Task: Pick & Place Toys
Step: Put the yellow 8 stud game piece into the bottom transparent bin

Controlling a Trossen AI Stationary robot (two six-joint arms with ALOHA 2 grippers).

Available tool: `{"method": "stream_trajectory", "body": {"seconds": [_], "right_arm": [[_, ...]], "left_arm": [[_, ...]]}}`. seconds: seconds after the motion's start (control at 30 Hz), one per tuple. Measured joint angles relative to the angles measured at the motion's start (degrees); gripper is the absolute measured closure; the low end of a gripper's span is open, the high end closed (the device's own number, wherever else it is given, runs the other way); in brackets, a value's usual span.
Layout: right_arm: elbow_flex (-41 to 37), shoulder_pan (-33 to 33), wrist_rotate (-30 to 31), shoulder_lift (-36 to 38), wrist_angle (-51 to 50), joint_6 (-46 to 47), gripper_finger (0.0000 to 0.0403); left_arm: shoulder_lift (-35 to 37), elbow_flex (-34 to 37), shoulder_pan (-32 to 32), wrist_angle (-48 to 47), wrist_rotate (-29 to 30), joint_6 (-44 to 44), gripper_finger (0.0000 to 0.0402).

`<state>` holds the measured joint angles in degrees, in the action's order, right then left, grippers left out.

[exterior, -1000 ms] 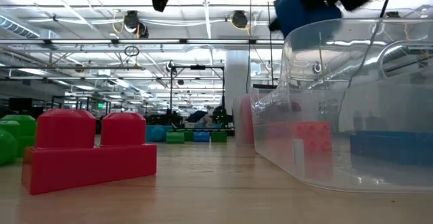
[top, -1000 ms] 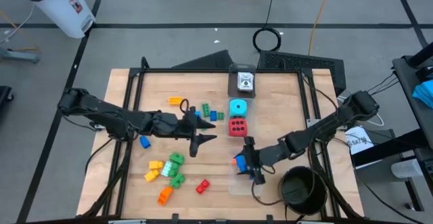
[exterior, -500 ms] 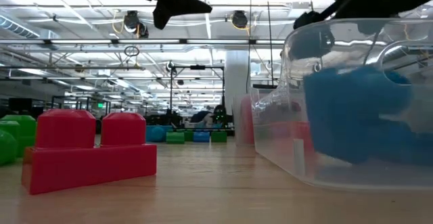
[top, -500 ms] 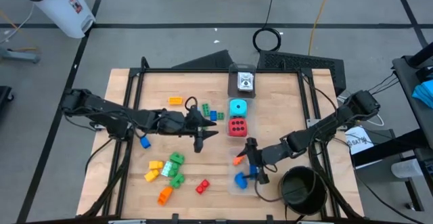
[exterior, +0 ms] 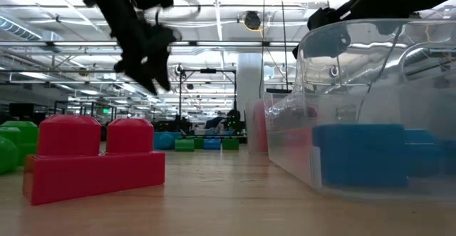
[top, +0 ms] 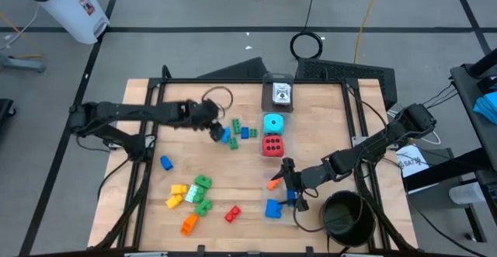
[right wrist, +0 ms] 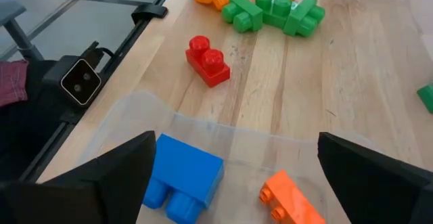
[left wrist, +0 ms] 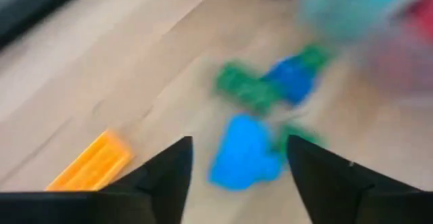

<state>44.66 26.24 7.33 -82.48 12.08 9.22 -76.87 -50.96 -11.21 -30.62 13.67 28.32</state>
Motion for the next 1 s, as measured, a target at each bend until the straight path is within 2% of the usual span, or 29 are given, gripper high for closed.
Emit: {"method": "stream_trajectory", "body": {"seconds": [0.07,0.17,0.27,0.33,0.43,0.53,0.67,1.0], "right_arm": [[0.0,0.0,-0.08,0.0,0.24,-0.54,0.0024],[0.0,-0.02,-0.09,0.0,0.17,-1.14,0.0024],[0.0,-0.12,-0.12,0.0,0.14,-1.35,0.0024],[0.0,-0.16,-0.11,0.0,0.11,-1.36,0.0024],[0.0,-0.31,-0.13,0.0,-0.14,-1.36,0.0023],[0.0,-0.33,-0.13,0.0,-0.32,-1.36,0.0023],[0.0,-0.33,-0.14,0.0,-0.37,-1.36,0.0023],[0.0,-0.33,-0.17,0.0,-0.39,-1.07,0.0023]], "left_arm": [[-1.18,0.0,-5.82,-4.4,-3.46,-0.98,0.0121],[-3.77,0.0,-13.37,-7.0,-9.08,-7.92,0.008],[-6.88,0.0,-18.2,-8.36,-13.93,-16.3,0.0053],[-8.76,0.0,-20.32,-8.48,-15.11,-22.03,0.0042],[-11.44,0.0,-21.93,-8.73,-12.85,-29.34,0.0037],[-13.86,0.0,-22.33,-8.88,-6.85,-34.51,0.0037],[-16.43,0.0,-22.47,-9.04,0.82,-37.26,0.0037],[-20.96,-0.37,-21.98,-9.53,1.28,-40.26,0.0047]]}}
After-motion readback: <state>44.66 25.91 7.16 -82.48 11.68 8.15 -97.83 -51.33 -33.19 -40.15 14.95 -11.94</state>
